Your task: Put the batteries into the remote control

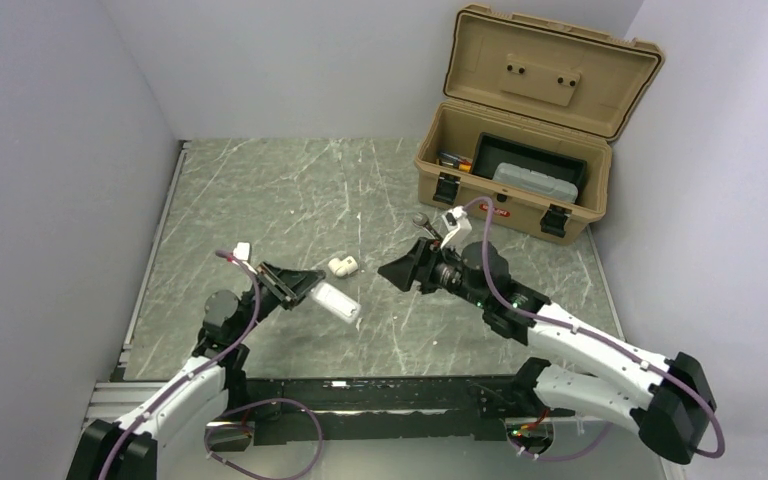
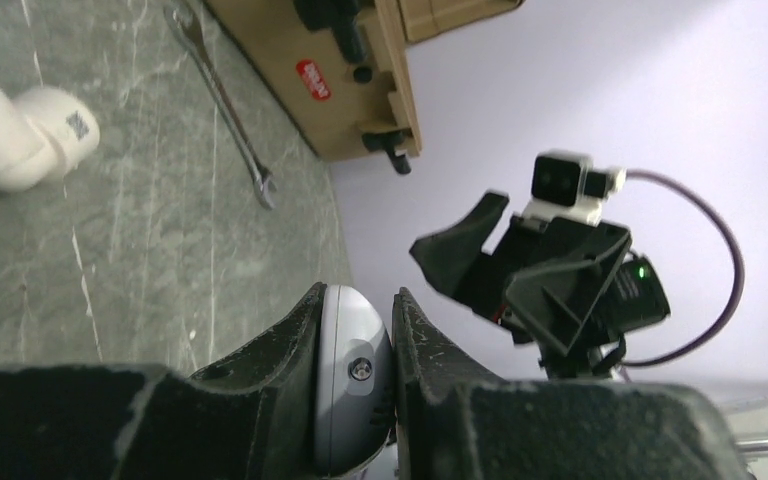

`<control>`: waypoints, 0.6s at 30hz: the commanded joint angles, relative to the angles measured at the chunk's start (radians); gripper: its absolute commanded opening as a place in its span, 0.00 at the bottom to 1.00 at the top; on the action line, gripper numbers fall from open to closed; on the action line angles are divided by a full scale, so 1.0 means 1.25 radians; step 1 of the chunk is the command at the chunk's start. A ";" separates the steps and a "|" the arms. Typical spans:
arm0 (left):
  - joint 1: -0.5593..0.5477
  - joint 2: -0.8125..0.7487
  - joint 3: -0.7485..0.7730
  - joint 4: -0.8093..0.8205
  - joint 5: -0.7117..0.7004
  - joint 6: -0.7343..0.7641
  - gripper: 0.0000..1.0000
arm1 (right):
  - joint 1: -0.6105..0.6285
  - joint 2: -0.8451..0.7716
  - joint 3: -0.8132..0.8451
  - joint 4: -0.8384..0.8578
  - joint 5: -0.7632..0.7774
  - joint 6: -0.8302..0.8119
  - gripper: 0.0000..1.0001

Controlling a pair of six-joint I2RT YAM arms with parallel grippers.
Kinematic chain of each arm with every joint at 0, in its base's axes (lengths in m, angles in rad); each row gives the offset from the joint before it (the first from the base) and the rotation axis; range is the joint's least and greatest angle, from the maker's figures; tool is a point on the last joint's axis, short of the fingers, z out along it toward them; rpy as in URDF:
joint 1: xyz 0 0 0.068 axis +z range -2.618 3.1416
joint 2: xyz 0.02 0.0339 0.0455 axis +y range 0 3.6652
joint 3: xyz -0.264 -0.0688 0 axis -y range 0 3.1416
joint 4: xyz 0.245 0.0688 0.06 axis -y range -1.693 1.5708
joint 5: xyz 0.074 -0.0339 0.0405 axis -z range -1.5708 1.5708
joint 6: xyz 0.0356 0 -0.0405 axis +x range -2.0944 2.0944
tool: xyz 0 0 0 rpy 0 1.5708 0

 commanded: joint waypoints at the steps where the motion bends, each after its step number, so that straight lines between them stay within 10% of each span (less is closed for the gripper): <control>1: -0.002 0.046 0.021 0.002 0.122 -0.009 0.00 | -0.096 0.069 -0.001 0.102 -0.401 -0.106 0.79; 7: -0.003 0.133 0.020 0.123 0.169 -0.043 0.00 | -0.116 0.182 -0.035 0.356 -0.617 -0.001 0.90; 18: -0.003 0.186 0.036 0.202 0.178 -0.056 0.00 | -0.046 0.271 -0.021 0.320 -0.579 -0.024 0.91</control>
